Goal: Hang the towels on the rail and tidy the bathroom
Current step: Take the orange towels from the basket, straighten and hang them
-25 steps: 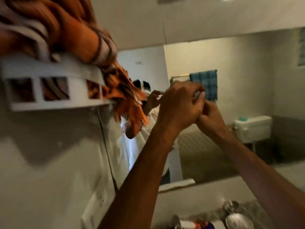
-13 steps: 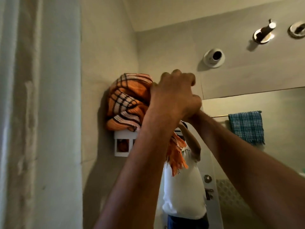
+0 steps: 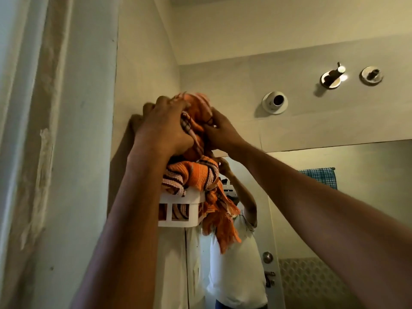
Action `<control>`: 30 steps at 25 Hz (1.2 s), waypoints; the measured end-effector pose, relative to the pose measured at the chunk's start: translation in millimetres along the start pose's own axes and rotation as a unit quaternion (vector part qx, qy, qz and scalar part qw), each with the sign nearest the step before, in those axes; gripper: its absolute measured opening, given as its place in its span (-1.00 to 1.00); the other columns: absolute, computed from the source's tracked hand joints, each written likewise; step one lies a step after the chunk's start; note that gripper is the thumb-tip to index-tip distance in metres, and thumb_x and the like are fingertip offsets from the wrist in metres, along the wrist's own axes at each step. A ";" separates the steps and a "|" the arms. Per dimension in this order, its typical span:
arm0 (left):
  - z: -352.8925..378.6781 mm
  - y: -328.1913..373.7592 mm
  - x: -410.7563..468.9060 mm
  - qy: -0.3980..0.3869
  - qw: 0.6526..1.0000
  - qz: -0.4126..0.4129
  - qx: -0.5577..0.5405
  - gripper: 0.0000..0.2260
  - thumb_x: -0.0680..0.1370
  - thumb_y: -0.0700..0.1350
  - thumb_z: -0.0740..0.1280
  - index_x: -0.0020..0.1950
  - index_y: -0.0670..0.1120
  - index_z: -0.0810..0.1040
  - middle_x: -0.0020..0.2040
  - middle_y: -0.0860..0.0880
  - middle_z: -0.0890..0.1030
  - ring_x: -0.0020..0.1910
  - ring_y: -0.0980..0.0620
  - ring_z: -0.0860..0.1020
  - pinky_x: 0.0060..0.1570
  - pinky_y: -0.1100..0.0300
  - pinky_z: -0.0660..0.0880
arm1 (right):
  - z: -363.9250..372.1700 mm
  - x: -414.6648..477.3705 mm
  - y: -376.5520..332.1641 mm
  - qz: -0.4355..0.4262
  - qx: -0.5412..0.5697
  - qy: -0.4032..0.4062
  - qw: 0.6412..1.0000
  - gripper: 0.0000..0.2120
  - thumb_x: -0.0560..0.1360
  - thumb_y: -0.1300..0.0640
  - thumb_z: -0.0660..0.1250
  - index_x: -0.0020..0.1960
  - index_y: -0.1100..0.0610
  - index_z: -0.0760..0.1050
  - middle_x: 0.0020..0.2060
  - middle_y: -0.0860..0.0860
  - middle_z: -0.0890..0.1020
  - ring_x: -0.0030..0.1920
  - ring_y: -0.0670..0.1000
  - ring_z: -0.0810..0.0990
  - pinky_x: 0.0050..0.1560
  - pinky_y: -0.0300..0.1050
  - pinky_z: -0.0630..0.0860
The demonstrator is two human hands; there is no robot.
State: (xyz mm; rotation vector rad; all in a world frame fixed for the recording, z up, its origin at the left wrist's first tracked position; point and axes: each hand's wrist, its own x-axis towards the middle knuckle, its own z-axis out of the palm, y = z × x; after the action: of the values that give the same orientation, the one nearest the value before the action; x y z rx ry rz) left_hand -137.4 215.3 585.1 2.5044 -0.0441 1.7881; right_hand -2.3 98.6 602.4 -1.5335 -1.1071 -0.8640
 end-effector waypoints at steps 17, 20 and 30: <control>112.8 308.3 18.0 -0.115 0.722 0.056 -0.680 -0.59 0.45 0.17 0.32 0.26 0.11 0.39 0.10 -0.04 0.62 0.07 -0.06 0.60 0.13 -0.04 0.53 | -324.2 -129.1 -45.2 0.040 -0.220 0.442 0.869 -0.79 0.45 -0.06 0.39 -0.02 0.05 0.63 -0.12 0.01 0.70 -0.05 0.04 0.66 0.04 0.06 0.60; 141.8 382.0 -42.0 -0.278 0.594 0.010 -0.755 -0.62 0.36 0.12 0.26 0.12 0.02 0.45 0.05 -0.12 0.65 -0.05 -0.08 0.62 -0.02 -0.04 0.60 | -365.7 -208.6 -51.5 0.100 -0.327 0.470 0.814 -0.84 0.43 -0.04 0.39 -0.12 0.05 0.60 -0.26 -0.08 0.66 -0.22 -0.07 0.60 -0.10 -0.06 0.55; 147.9 521.2 -264.6 -0.582 -0.186 -0.044 -0.790 -0.17 0.56 0.32 -0.14 0.36 -0.40 0.36 0.37 -0.39 0.39 0.34 -0.29 0.43 0.40 -0.14 0.29 | -382.7 -466.7 -92.0 0.217 -0.466 0.575 0.637 -0.89 0.42 0.04 0.42 -0.06 -0.01 0.57 -0.22 -0.04 0.66 -0.20 -0.04 0.61 -0.10 -0.01 0.58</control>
State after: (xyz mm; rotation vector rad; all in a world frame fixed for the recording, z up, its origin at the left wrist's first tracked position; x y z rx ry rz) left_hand -115.4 -318.5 305.6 0.3667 -0.9962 -1.3480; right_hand -236.1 -370.9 289.9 -1.3732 0.7803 -1.7932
